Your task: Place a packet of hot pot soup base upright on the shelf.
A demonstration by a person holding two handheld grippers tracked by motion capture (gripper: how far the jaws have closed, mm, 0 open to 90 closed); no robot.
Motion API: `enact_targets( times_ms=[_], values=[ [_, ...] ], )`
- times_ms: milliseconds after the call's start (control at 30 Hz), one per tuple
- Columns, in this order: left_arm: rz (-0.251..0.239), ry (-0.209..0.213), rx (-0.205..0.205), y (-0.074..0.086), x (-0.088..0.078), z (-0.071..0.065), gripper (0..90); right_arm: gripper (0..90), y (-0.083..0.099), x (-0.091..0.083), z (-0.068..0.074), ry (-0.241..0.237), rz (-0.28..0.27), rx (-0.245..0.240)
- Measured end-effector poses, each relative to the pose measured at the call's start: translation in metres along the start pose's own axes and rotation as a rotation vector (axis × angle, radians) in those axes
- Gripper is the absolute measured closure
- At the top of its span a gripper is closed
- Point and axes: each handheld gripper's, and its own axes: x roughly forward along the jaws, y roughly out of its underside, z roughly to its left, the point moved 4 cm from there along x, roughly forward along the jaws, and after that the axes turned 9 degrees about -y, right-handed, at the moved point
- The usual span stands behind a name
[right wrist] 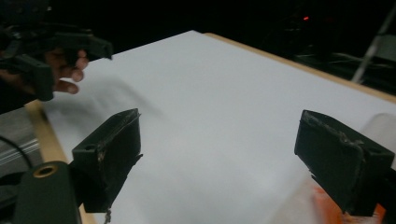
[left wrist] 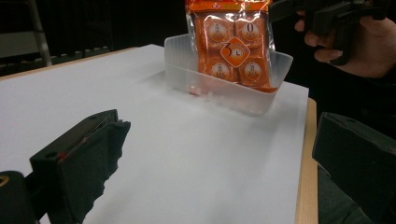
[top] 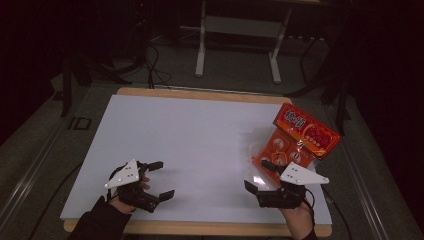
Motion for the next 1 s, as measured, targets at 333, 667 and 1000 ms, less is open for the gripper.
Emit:
enact_targets(
  times_ms=[333,667,1000],
  values=[
    [0.004,0.0,0.006,0.002,0.001,0.0,1.7,14.3,0.01,0.011,0.007,-0.025,0.005,-0.026],
    [0.011,0.0,0.019,0.005,0.001,-0.001,1.6,14.2,0.028,0.024,0.012,-0.048,0.068,-0.054],
    [0.022,-0.005,0.015,0.008,0.002,0.001,1.7,14.2,0.035,0.029,0.012,-0.062,0.104,-0.063]
  ],
)
